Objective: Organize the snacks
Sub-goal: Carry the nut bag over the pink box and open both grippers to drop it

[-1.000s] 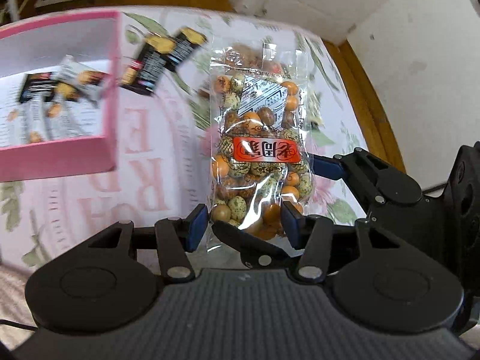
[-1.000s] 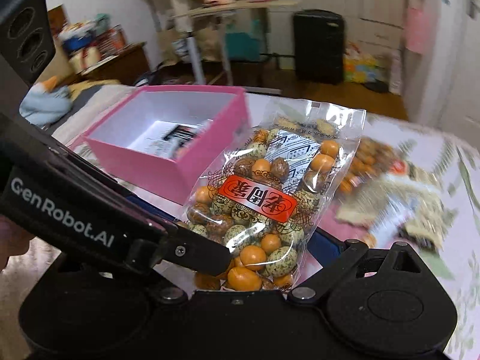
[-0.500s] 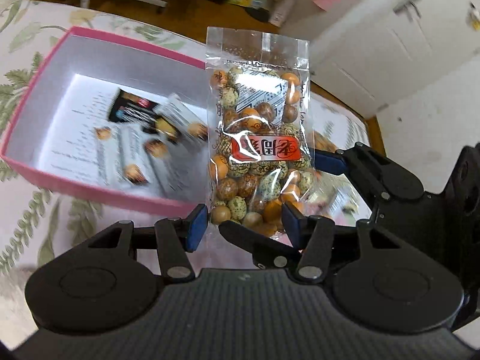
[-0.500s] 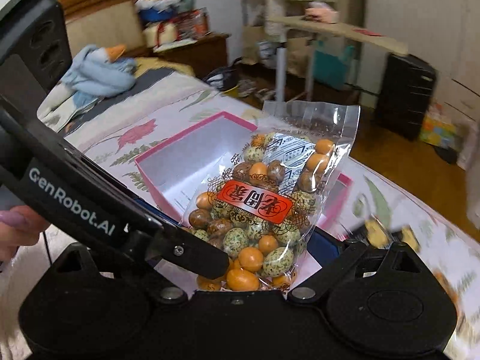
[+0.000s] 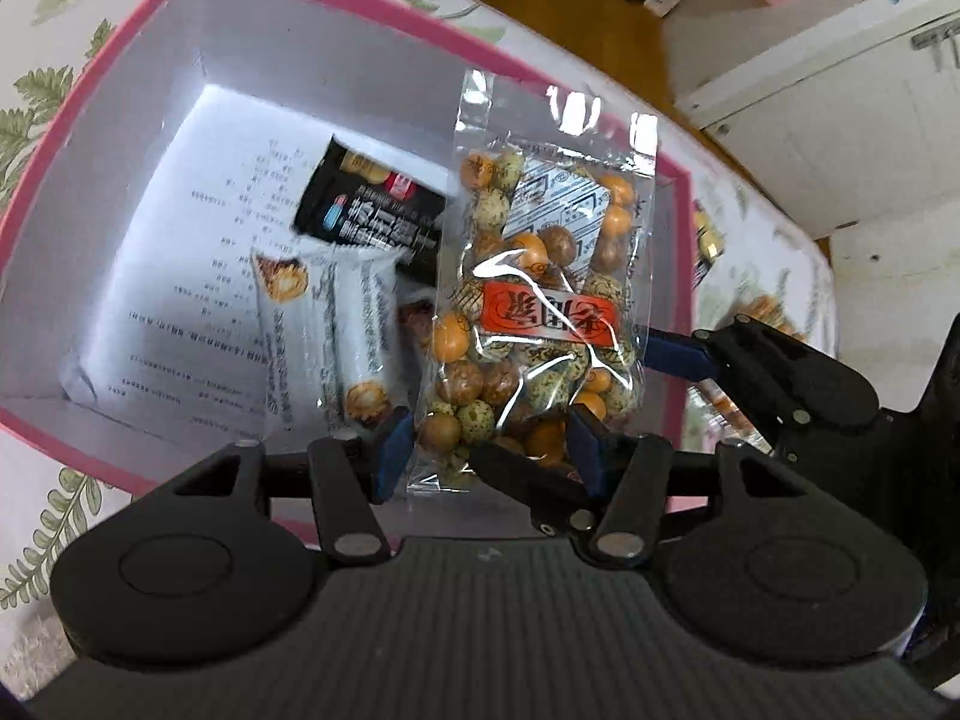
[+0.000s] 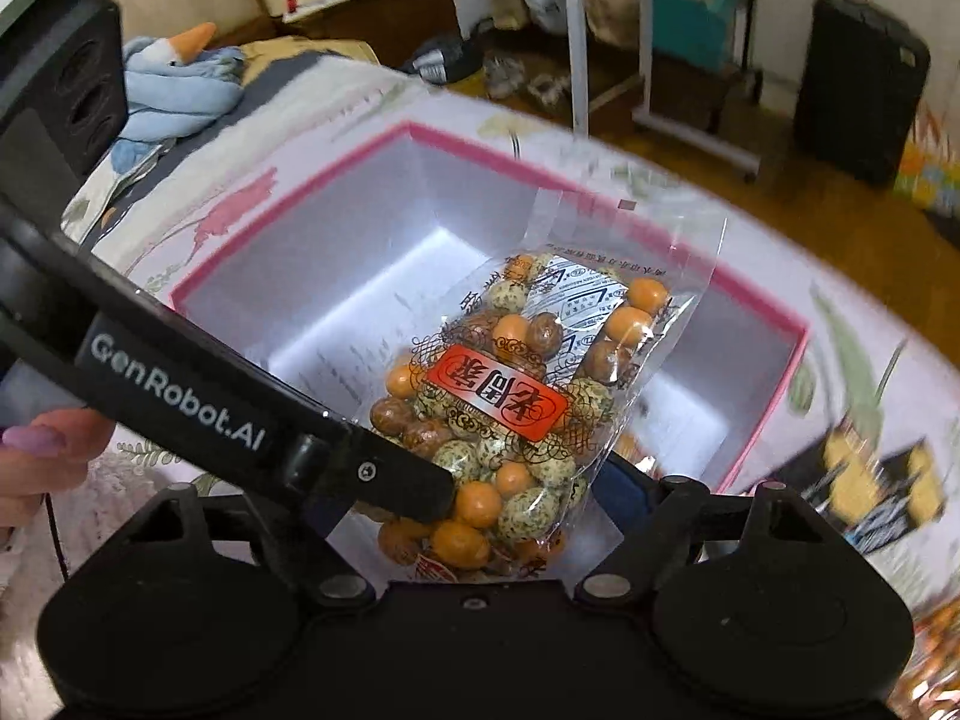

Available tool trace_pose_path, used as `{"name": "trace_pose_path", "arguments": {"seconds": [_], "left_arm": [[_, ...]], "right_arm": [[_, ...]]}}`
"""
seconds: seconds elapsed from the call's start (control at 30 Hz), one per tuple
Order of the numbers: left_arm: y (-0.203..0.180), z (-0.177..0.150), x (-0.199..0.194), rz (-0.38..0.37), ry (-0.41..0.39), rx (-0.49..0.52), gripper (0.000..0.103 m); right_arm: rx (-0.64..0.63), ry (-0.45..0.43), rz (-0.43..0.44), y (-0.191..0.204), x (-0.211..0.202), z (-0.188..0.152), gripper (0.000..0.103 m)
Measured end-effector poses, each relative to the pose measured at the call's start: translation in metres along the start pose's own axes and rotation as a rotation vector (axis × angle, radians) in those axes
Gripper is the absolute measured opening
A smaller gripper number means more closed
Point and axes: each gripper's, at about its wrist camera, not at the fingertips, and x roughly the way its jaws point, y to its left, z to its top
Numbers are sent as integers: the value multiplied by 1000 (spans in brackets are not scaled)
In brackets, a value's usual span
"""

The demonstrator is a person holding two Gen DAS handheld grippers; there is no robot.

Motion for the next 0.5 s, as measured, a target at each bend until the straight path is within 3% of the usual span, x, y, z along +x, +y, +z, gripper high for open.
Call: {"name": "trace_pose_path", "arguments": {"seconds": [0.03,0.17,0.4,0.5], "left_arm": [[-2,-2,0,29,-18,11,54],[-11,-11,-6,97,-96,84,58],[-34,-36,-42,148,-195,194,58],[-47,-48,-64,136,-216,229,58]], "right_arm": [[-17,-5,-23,4,-1,-3,81],[-138,-93,-133,24,-20,-12,82],[-97,-184,-129,17,-82,-33,82],[-62,-247,-127,4,-116,-47,82]]}}
